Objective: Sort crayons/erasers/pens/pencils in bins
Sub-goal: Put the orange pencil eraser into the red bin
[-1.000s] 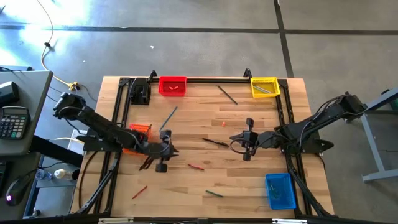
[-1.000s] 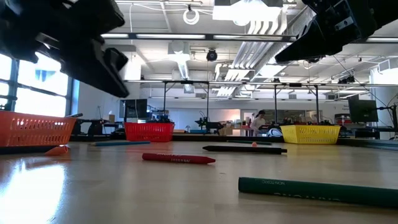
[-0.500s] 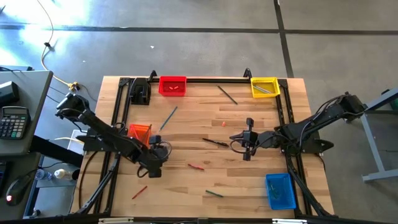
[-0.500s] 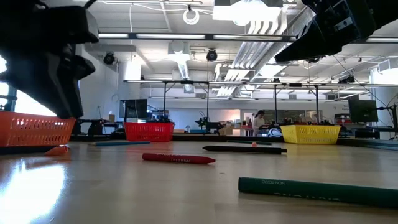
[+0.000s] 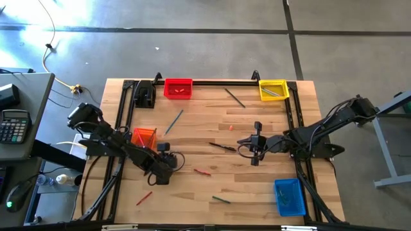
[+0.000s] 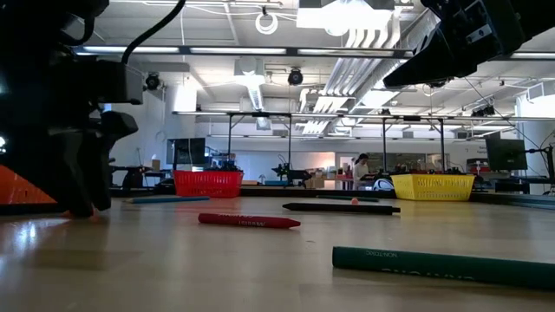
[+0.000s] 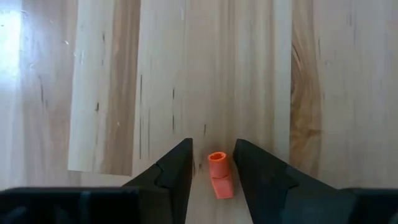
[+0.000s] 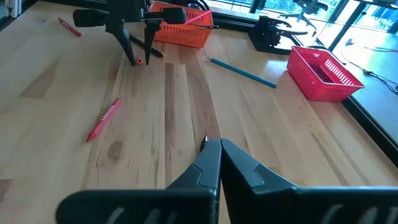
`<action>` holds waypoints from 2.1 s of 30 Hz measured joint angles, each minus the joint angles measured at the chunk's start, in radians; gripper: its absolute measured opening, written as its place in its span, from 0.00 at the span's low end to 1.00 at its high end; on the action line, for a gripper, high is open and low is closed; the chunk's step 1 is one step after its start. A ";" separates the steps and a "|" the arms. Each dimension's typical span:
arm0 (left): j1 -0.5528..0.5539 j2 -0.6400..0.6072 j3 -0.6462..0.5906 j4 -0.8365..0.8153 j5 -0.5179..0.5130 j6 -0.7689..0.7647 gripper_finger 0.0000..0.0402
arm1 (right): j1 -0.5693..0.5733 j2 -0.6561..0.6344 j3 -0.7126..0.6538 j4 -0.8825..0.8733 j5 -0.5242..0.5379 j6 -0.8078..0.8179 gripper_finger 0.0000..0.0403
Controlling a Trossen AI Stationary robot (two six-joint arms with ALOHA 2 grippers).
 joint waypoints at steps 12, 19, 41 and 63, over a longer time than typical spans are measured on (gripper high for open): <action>0.028 -0.002 0.061 -0.120 0.031 0.063 0.01 | 0.000 0.000 0.000 0.000 0.000 0.000 0.00; 0.177 -0.045 0.113 -0.103 -0.094 0.150 0.01 | 0.000 0.000 0.000 0.001 0.000 -0.006 0.00; 1.074 -0.044 0.228 0.210 -0.022 0.569 0.00 | -0.003 0.055 -0.001 0.012 -0.004 -0.042 0.00; 1.223 0.304 0.418 0.290 0.030 0.587 0.06 | -0.003 0.055 -0.001 0.025 -0.001 -0.053 0.00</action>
